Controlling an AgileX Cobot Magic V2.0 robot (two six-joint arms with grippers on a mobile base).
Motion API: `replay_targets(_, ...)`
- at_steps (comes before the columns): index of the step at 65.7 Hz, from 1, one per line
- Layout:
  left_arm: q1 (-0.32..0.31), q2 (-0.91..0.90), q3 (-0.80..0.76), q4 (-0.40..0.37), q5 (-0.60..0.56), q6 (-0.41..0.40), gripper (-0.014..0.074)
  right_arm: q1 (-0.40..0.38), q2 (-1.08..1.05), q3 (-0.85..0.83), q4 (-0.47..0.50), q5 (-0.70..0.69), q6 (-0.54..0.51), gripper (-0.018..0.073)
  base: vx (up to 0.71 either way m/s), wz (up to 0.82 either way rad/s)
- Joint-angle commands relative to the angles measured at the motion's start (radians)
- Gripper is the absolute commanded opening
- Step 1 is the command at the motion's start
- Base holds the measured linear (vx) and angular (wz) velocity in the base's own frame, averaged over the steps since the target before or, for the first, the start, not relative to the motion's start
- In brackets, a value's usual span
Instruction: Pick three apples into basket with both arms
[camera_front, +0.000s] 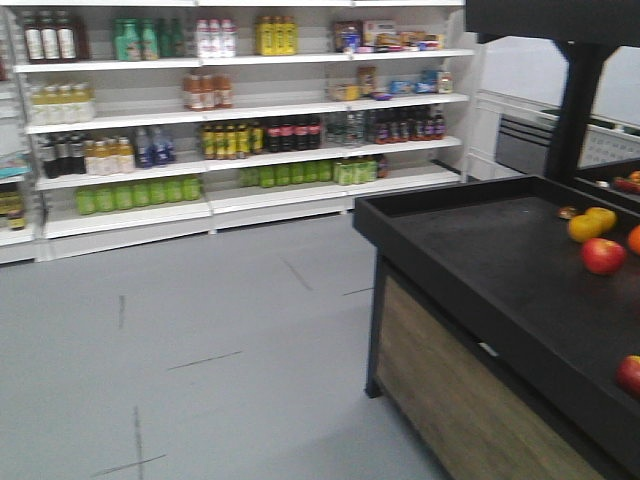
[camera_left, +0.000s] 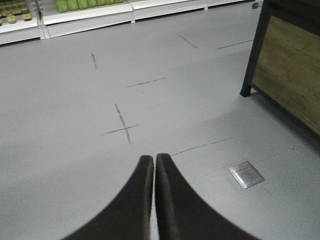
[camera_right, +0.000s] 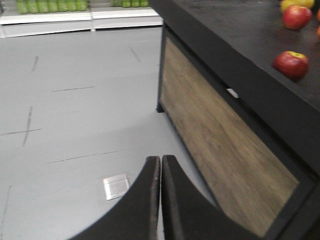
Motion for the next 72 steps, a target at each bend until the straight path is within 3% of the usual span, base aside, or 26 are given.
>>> replay_targets(1, -0.005, 0.007, -0.019, -0.004, -0.069, 0.0, -0.0006, -0.006, 0.002, 0.0, -0.003, -0.068, -0.004, -0.0004, 0.11, -0.42)
replay_targets(50, -0.005, 0.007, -0.019, -0.004, -0.069, 0.0, -0.0006, -0.006, 0.002, 0.0, -0.003, -0.069, -0.004, -0.0004, 0.08, -0.31)
replay_targets(72, -0.005, 0.007, -0.019, -0.004, -0.069, 0.0, -0.0006, -0.006, 0.002, 0.0, -0.003, -0.069, -0.004, -0.0004, 0.13, -0.54)
